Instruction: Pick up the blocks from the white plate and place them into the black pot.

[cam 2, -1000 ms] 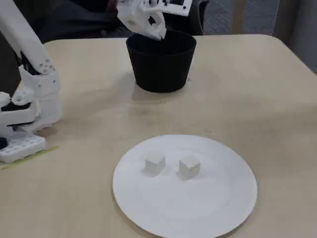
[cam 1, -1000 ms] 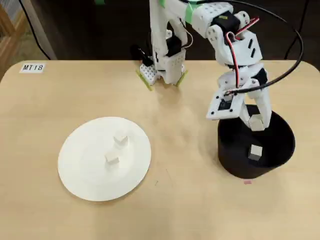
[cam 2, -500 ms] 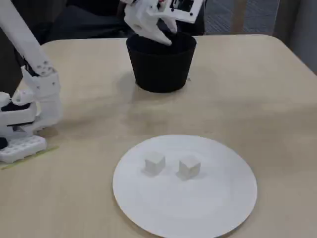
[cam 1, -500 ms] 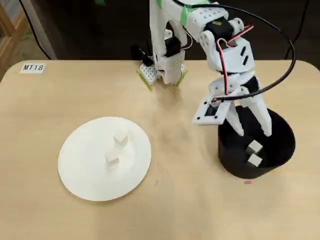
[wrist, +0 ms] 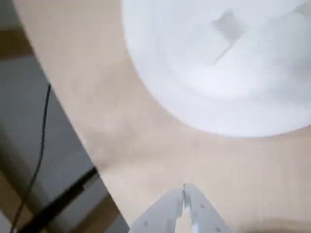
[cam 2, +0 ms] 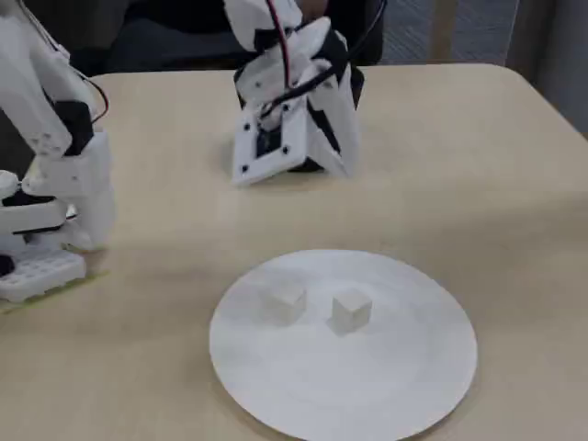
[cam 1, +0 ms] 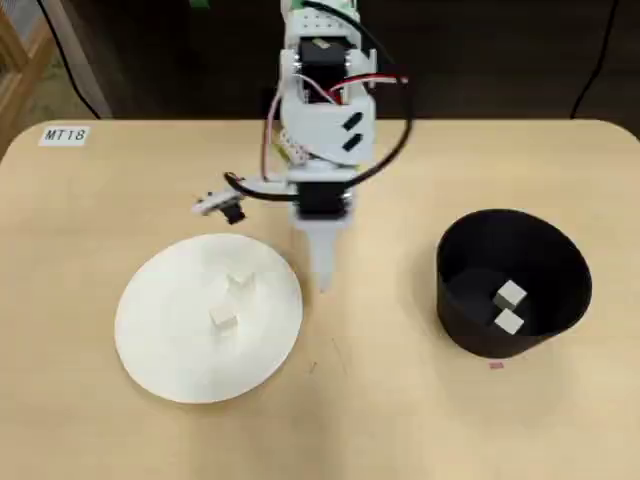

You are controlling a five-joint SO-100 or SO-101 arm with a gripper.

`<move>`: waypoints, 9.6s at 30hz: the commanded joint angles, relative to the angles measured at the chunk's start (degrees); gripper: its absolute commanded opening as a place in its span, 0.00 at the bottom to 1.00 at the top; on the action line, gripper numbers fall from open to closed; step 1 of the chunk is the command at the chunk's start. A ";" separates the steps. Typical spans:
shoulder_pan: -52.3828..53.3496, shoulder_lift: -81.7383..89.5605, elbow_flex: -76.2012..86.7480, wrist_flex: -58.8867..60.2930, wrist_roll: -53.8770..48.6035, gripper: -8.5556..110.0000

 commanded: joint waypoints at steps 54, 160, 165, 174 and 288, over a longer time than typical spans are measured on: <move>13.71 -27.51 -15.47 27.16 -12.57 0.32; -18.72 -1.85 -4.83 -12.39 -16.61 0.05; -8.53 -10.55 -15.64 -3.08 -13.27 0.05; 1.93 -20.13 -27.07 14.50 -4.31 0.05; -48.08 4.22 8.44 -31.82 -16.52 0.05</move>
